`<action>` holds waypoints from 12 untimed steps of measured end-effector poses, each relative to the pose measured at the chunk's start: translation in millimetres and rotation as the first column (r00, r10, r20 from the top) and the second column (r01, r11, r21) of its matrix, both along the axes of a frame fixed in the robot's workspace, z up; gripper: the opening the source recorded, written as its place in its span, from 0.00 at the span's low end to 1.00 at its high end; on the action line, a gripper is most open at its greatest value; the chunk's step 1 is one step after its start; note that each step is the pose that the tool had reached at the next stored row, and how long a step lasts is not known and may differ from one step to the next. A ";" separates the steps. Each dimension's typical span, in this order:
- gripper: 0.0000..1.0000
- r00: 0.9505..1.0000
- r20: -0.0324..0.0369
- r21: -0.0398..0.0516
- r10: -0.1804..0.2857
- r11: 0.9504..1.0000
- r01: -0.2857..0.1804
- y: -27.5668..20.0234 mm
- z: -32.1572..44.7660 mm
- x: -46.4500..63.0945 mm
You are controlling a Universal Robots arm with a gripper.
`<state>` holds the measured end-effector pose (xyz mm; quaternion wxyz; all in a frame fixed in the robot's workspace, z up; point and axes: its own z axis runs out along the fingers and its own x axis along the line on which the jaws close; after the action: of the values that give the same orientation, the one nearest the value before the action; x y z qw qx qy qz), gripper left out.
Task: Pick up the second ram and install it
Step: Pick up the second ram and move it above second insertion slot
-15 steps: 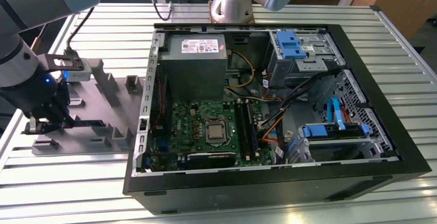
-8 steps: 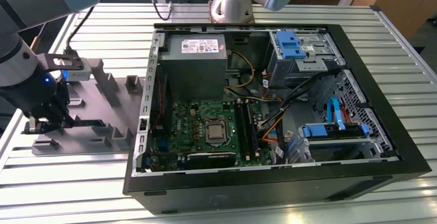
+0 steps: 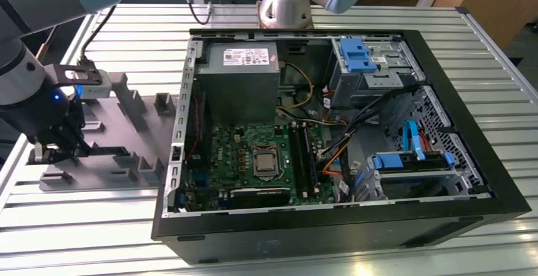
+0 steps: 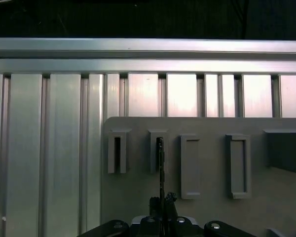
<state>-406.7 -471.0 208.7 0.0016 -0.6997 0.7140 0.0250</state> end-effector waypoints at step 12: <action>0.14 1.000 0.000 -0.001 0.000 1.000 0.000 0.0 3.0 0.0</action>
<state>-406.6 -470.9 211.6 0.0013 -0.6997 0.7140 0.0249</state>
